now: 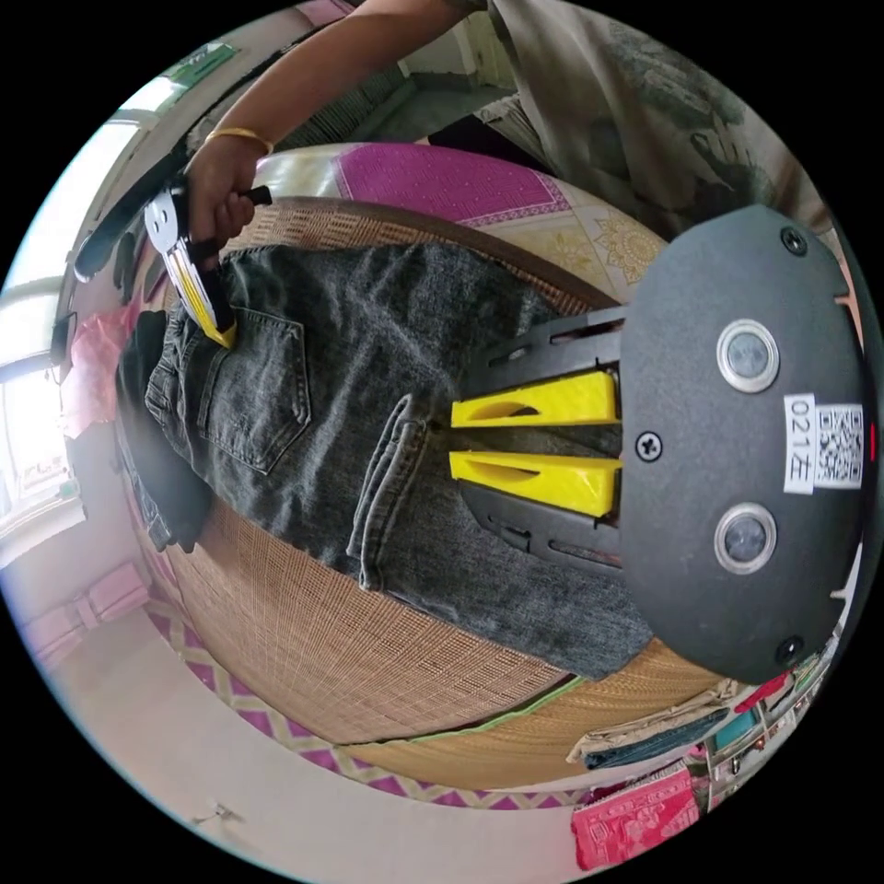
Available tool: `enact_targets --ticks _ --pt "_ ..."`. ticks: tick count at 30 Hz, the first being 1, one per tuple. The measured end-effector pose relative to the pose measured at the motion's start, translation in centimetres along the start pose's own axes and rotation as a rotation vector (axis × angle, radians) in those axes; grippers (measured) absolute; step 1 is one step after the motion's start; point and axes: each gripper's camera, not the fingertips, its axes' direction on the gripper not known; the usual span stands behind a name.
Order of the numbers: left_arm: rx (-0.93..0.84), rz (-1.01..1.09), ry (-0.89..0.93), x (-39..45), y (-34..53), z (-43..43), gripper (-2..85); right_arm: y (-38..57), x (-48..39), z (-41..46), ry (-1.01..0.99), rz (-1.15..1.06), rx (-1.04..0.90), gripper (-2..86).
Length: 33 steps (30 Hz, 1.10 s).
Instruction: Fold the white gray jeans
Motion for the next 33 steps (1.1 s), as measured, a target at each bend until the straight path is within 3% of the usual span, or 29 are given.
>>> enact_targets --ticks 3,6,9,13,17,20,22,26,31,33 --pt "0.044 -0.061 0.089 -2.9 3.2 0.0 0.0 0.2 -0.5 0.2 0.006 0.001 0.0 -0.6" --pt "0.246 -0.251 0.18 -8.7 9.9 -3.7 -0.8 0.4 -0.7 0.3 0.004 0.005 0.003 -0.6" --pt "0.487 -0.479 0.21 -16.0 22.0 -10.3 -0.9 0.6 -0.6 0.4 -0.015 0.023 0.01 -0.6" --pt "0.745 -0.812 0.156 -25.5 46.2 -17.3 -0.9 0.8 -0.5 0.4 -0.039 0.041 0.015 -0.7" --pt "0.729 -1.152 -0.02 -28.8 69.4 -15.6 -0.9 1.1 -0.9 0.4 -0.033 0.056 0.025 -0.7" --pt "0.625 -1.372 0.025 -29.3 82.1 -8.3 -0.9 1.0 -1.3 0.4 -0.02 0.063 0.021 -0.6" --pt "0.604 -1.473 0.134 -29.0 87.6 -3.2 -0.9 0.8 -1.3 0.4 -0.024 0.073 0.013 -0.6" --pt "0.801 -1.527 0.283 -28.3 93.7 -0.4 -0.9 0.2 -0.8 0.3 -0.059 0.109 -0.017 -0.7" --pt "0.944 -1.28 0.2 -27.3 92.7 -5.9 -0.9 -0.4 -0.7 0.1 -0.075 0.143 -0.032 -0.7" --pt "0.888 -1.299 0.161 -27.4 93.3 -5.0 -0.9 -0.5 -0.7 0.0 -0.078 0.157 -0.028 -0.7"
